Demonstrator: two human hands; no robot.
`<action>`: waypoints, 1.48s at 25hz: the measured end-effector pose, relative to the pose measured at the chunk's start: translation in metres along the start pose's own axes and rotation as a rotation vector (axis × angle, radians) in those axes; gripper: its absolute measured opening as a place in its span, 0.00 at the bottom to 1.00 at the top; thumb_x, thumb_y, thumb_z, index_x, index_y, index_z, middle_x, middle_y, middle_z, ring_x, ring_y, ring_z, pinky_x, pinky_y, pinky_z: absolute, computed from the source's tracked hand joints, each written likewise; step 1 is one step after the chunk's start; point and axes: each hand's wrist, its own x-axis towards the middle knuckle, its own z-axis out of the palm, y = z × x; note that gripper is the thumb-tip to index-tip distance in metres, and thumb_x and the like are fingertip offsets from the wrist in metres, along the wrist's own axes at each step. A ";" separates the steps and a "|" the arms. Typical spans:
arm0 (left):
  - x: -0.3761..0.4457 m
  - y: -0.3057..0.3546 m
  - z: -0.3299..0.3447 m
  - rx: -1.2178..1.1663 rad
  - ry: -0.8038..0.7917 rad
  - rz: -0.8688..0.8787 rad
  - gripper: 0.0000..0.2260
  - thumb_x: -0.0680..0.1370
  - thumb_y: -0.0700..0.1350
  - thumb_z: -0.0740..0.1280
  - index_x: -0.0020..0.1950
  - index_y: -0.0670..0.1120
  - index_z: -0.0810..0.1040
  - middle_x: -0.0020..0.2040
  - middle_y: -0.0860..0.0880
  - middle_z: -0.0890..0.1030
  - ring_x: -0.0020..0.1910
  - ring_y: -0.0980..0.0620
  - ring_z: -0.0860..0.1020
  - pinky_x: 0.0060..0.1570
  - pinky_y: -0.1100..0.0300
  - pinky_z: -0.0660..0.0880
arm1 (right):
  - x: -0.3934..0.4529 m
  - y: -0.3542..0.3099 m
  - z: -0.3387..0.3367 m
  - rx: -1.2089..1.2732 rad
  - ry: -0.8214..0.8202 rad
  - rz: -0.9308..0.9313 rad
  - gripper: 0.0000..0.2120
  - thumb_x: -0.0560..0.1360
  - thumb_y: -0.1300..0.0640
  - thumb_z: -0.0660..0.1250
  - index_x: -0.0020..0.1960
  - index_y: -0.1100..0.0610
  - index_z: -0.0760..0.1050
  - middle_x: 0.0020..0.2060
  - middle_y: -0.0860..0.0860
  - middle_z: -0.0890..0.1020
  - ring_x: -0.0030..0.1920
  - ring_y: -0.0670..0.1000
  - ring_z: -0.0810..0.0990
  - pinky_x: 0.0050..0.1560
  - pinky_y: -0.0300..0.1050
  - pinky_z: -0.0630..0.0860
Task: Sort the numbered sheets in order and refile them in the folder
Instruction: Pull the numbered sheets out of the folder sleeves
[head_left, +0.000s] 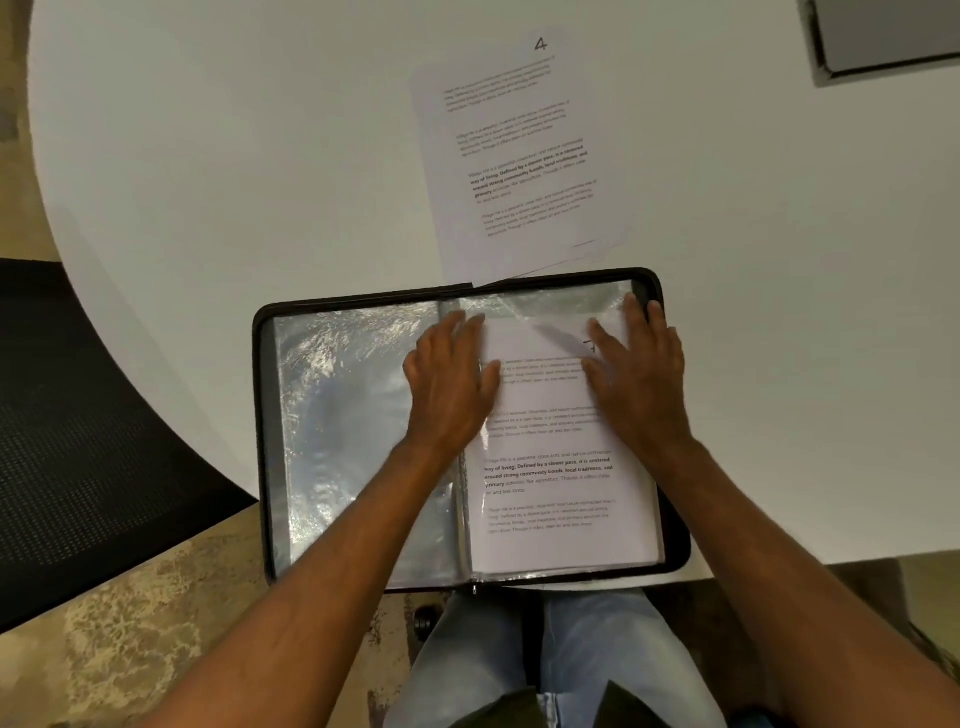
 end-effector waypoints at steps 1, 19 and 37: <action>0.012 0.004 -0.002 0.012 -0.006 0.023 0.27 0.82 0.53 0.64 0.80 0.50 0.63 0.79 0.46 0.63 0.78 0.45 0.58 0.74 0.44 0.55 | -0.001 -0.001 -0.001 0.018 0.020 -0.021 0.21 0.83 0.48 0.63 0.75 0.51 0.73 0.81 0.58 0.59 0.81 0.62 0.53 0.78 0.65 0.55; 0.088 0.026 -0.018 -0.015 -0.036 0.278 0.05 0.78 0.49 0.73 0.50 0.49 0.87 0.47 0.51 0.82 0.49 0.51 0.78 0.50 0.52 0.76 | -0.004 -0.014 -0.049 0.900 0.029 0.462 0.15 0.79 0.58 0.72 0.64 0.55 0.73 0.41 0.45 0.77 0.39 0.33 0.78 0.39 0.27 0.75; 0.106 0.027 -0.036 -0.176 -0.246 0.162 0.07 0.84 0.46 0.65 0.52 0.48 0.83 0.41 0.52 0.85 0.41 0.55 0.83 0.47 0.56 0.79 | -0.006 0.003 -0.036 0.914 -0.064 0.486 0.09 0.85 0.57 0.63 0.63 0.53 0.77 0.53 0.46 0.84 0.49 0.41 0.84 0.46 0.34 0.81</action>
